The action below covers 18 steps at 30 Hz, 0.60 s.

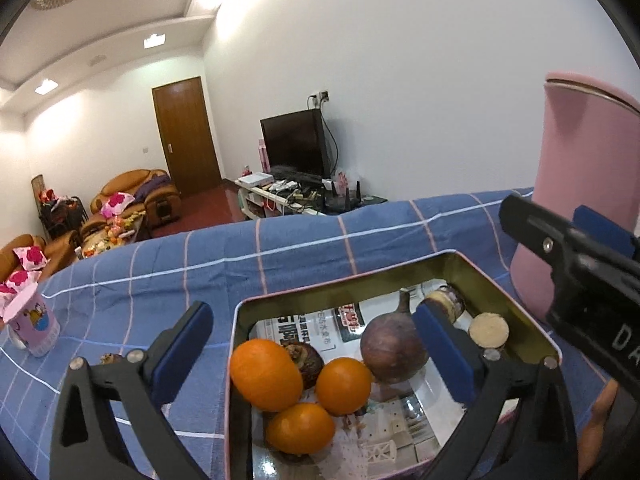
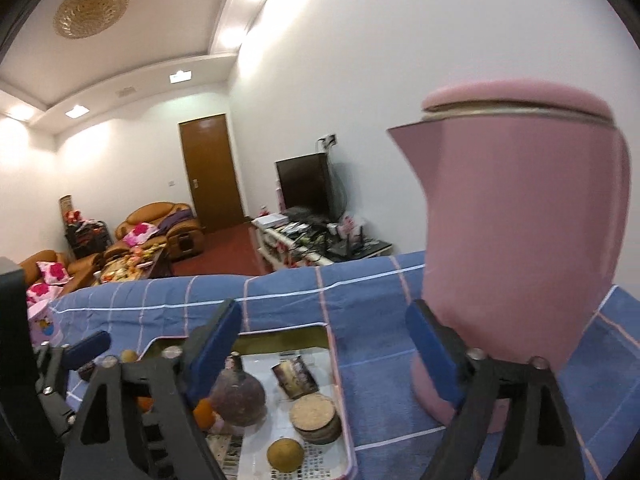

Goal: Organize fruits
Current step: 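Carry the wrapped cake and orange into the tin box and open both tools, then withdraw both tools from the tin box toward the remaining items on the cover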

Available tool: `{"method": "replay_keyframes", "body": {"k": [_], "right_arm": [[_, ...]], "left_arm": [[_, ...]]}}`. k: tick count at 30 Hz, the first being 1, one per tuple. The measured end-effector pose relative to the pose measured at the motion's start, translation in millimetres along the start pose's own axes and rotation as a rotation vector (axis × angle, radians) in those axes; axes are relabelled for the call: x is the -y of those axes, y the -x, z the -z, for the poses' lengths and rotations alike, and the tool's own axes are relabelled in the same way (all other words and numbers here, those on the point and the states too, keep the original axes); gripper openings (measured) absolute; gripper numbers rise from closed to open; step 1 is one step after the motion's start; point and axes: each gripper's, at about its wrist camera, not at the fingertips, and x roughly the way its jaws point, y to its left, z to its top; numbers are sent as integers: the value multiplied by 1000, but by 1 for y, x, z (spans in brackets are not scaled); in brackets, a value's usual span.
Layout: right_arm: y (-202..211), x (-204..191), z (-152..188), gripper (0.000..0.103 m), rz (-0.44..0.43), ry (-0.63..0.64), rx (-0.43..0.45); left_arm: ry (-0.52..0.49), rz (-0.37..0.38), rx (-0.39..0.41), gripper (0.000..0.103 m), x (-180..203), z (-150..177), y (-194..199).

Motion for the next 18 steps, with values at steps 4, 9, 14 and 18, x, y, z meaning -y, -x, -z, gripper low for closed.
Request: {"method": "replay_keyframes", "body": {"k": [4,9,14,18], "right_arm": [[6,4,-3,90,20,-16,38],[16,4,-3,90,62,-14,106],[25,-5,0,90,67,20,128],[30,-8,3,90,85,31,148]], "left_arm": [[11,-24,44,103,-4,0,9],[17,-49,79,103,-8,1,16],[36,-90,79,103,-14,3,16],[58,-94,80,103,-21,6,19]]}}
